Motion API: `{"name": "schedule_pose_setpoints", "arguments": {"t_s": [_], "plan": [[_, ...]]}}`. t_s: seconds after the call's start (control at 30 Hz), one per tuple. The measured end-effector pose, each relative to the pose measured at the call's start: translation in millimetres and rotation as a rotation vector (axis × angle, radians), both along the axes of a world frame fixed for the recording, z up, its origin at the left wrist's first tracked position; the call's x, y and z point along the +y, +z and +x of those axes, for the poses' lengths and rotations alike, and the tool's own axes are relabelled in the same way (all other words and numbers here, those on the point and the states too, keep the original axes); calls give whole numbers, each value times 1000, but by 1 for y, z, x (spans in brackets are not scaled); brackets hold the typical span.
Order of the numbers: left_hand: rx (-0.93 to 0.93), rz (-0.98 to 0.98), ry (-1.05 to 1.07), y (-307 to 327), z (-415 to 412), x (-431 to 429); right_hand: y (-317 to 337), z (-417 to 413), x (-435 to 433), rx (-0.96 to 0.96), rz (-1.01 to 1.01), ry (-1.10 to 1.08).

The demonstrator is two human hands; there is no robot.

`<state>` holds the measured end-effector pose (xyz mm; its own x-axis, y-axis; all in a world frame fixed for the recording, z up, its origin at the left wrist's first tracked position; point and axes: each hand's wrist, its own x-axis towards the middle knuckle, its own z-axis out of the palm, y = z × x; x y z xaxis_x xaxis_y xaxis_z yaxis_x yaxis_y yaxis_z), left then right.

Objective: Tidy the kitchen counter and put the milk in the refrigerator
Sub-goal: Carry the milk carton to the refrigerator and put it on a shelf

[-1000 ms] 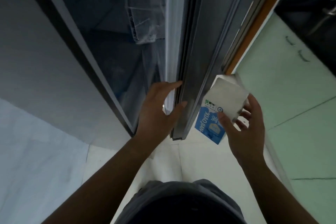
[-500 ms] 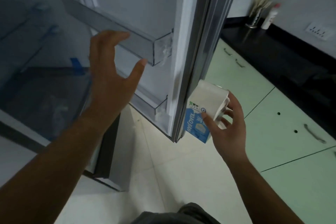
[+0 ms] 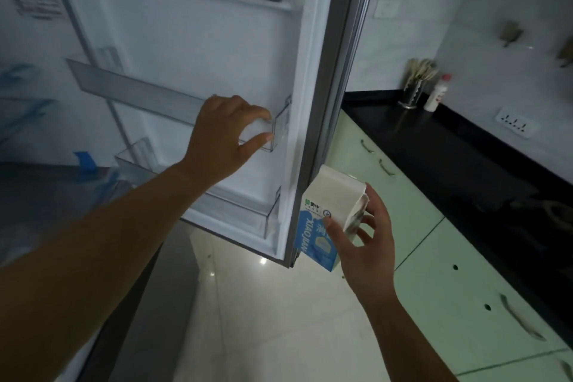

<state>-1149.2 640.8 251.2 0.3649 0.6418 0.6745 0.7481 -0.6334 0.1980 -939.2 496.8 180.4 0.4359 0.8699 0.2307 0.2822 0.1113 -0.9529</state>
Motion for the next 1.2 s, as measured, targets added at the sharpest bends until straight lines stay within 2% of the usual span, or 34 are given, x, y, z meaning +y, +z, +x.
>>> {"name": "schedule_pose_setpoints", "arguments": {"t_s": [0.13,0.2,0.33,0.57,0.73,0.87,0.97,1.07,1.2], "plan": [[73,-63,-89,18,14,38,-3,10,38,6,18,-14],[110,-30,-92,22,12,59,-4,11,57,10,28,-12],[-22,16,-51,12,6,88,-4,3,88,6,7,-23],[-23,134,65,-5,26,122,-19,-6,130,2,-59,-26],[10,126,94,-6,34,139,-24,9,152,-61,-52,10],[89,118,102,-8,32,144,-22,20,173,-52,-40,117],[51,70,165,-12,25,132,-18,25,184,-15,-18,249],[10,14,293,-26,10,105,-20,25,192,5,-15,380],[-67,-157,540,-53,-16,51,-33,12,203,44,-13,591]]}}
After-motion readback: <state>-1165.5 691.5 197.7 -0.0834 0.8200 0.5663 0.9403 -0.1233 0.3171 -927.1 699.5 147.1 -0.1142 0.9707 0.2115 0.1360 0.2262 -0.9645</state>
